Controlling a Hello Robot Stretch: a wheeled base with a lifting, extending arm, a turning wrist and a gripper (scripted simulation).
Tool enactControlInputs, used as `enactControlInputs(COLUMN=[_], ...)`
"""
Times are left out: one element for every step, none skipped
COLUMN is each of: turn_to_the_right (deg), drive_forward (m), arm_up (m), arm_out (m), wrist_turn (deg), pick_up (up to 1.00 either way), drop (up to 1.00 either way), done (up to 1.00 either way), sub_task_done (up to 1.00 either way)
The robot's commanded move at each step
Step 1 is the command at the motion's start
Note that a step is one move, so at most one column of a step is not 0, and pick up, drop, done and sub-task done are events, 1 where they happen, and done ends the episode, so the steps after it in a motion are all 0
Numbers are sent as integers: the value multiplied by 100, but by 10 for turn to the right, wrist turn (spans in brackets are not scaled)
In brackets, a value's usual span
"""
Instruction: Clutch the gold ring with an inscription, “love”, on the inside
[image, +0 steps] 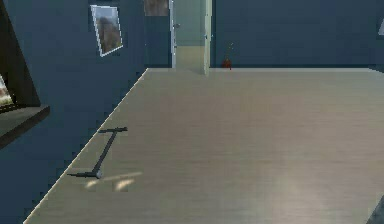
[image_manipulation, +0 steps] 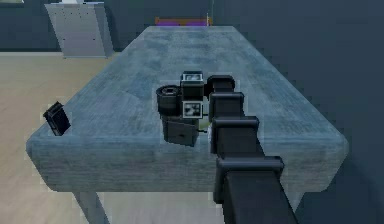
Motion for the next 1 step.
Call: enactControlInputs(turn_to_the_right=[0], drive_forward=[0], arm_up=[0], arm_out=[0], wrist_turn=[0], pick_up=[0], drop=[0], done=[100], sub_task_done=[0])
